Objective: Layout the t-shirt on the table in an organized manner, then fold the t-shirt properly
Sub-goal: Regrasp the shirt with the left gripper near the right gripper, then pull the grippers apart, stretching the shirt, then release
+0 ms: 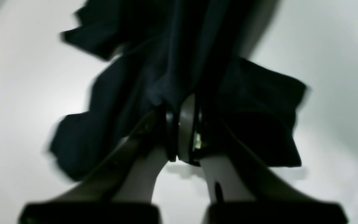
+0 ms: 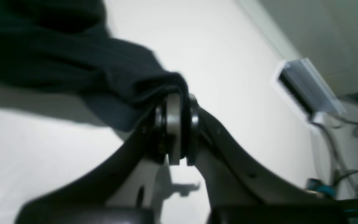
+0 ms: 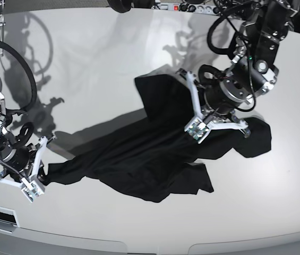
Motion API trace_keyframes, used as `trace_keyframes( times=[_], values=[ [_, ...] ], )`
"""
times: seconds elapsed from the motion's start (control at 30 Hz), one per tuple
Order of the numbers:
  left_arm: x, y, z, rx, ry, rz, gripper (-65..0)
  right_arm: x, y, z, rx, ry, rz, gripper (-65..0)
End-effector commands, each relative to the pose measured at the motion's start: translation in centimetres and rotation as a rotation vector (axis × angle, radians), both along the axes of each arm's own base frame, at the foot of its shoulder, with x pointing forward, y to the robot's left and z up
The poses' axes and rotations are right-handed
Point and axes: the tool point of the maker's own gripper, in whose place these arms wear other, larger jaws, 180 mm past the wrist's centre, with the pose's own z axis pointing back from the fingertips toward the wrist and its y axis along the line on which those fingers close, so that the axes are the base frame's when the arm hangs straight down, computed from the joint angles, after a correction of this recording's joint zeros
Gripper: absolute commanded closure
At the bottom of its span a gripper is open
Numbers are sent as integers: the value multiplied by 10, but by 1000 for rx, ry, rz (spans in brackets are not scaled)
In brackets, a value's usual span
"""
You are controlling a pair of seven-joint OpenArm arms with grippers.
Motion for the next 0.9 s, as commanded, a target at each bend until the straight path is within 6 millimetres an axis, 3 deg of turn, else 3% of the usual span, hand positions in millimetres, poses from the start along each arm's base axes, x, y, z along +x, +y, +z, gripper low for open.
trace_keyframes(
  times=[0.0,0.17,0.27,0.5,0.73,0.8,0.87],
  values=[
    [12,22,16,57,-72,36,0,9,-12,24,-34,-70,-29,0],
    [42,114,61,277,-210,136,0,11,-37,36,-131,-107,-108,0],
    [61,147,102,320,-296,183,0,10,-49,38,-164,-112,-162,0],
    [89,160,181,304,-443,126,0,15,-48,46,-165,-134,-158,0],
    [113,178,273,237,-576,114,0,41,-66,108,-186,-279,-199,0],
    [116,189,275,198,-527,149,0,43,-70,117,-191,-293,-204,0],
    [118,194,257,148,-428,145,0,43,-67,116,-174,-282,-185,0]
  ],
)
